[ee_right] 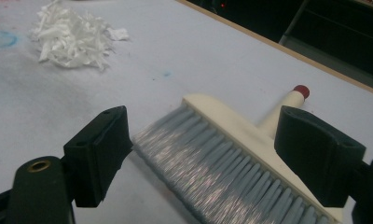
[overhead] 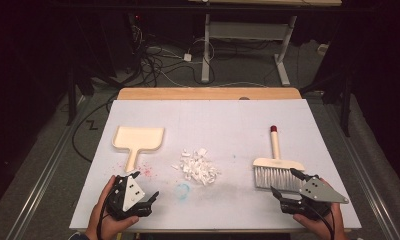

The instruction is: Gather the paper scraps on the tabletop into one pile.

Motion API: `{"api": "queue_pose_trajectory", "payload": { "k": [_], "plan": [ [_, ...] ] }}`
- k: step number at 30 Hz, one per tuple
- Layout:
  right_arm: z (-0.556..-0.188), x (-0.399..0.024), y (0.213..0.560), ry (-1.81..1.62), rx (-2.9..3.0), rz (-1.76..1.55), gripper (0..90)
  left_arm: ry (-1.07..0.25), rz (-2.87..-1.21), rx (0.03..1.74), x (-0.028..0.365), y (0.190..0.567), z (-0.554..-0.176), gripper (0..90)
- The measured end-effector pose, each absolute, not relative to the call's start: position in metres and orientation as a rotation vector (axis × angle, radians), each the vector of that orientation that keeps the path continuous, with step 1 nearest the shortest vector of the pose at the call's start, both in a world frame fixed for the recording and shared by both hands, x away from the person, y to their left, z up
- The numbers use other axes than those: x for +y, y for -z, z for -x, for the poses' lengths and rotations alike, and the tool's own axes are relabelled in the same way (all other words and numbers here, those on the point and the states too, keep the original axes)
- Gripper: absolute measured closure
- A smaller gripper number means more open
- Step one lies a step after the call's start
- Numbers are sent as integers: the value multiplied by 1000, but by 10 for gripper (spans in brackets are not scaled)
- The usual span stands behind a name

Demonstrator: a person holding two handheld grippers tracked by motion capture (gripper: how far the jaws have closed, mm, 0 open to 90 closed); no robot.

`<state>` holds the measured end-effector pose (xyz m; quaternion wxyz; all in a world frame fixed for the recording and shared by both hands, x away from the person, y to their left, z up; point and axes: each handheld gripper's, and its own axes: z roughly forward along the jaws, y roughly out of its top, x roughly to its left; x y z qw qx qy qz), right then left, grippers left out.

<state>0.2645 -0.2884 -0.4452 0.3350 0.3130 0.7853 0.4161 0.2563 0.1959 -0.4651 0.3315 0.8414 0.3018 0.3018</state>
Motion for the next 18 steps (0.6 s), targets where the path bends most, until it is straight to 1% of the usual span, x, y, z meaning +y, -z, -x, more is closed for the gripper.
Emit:
{"api": "queue_pose_trajectory", "payload": {
  "k": [10,18],
  "plan": [
    [-255,-285,434,-1077,1962,-768,193,-776,-2183,753,198,464,-252,162],
    [-257,-287,436,-1057,1962,-765,192,-772,-2207,745,194,466,-254,162]
  ]
}}
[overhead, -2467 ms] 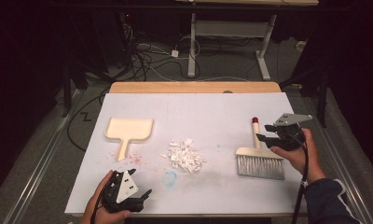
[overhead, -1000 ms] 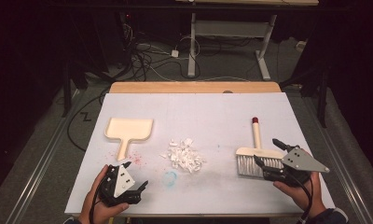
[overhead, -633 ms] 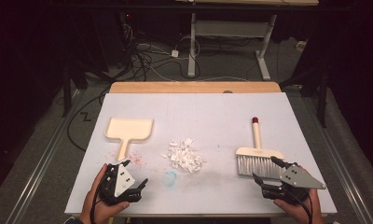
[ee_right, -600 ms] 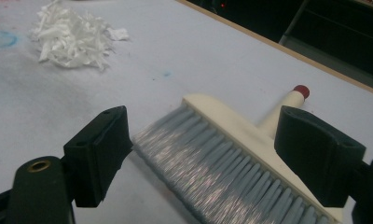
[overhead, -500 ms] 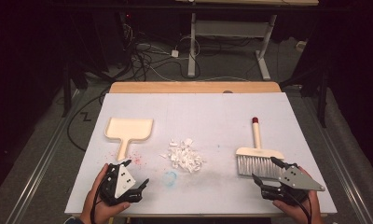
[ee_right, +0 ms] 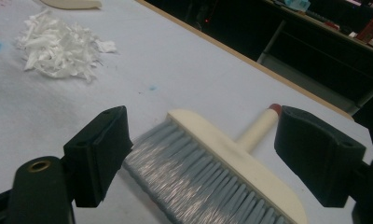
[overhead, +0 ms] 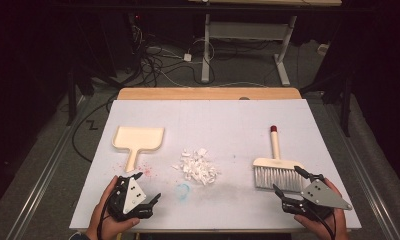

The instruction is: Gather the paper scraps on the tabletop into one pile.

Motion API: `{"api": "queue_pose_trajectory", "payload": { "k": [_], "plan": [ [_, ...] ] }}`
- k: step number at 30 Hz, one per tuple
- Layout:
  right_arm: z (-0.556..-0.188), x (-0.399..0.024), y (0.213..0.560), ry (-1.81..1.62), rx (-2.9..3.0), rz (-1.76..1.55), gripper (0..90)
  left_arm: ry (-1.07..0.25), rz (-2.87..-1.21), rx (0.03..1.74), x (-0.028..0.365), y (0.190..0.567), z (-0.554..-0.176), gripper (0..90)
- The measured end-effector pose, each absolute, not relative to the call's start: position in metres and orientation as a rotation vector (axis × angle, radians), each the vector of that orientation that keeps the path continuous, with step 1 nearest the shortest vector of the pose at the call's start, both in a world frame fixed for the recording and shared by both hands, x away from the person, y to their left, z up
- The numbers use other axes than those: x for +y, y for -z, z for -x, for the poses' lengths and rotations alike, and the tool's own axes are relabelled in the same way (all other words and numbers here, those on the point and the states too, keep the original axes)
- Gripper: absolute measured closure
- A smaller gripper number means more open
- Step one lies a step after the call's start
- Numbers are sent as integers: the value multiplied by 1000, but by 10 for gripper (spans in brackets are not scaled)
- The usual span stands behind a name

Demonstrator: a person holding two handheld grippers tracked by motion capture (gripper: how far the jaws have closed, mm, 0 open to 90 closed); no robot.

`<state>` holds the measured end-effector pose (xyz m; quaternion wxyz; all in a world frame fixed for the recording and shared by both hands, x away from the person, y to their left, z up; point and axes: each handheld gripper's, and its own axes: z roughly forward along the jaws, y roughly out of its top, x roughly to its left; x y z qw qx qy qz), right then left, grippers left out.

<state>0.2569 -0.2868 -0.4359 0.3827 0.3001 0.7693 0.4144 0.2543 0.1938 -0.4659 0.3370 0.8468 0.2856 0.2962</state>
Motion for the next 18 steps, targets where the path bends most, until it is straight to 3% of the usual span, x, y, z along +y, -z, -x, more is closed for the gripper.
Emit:
{"api": "queue_pose_trajectory", "payload": {
  "k": [18],
  "plan": [
    [-260,-289,437,-1030,1969,-763,191,-752,-2249,724,188,470,-258,162]
  ]
}}
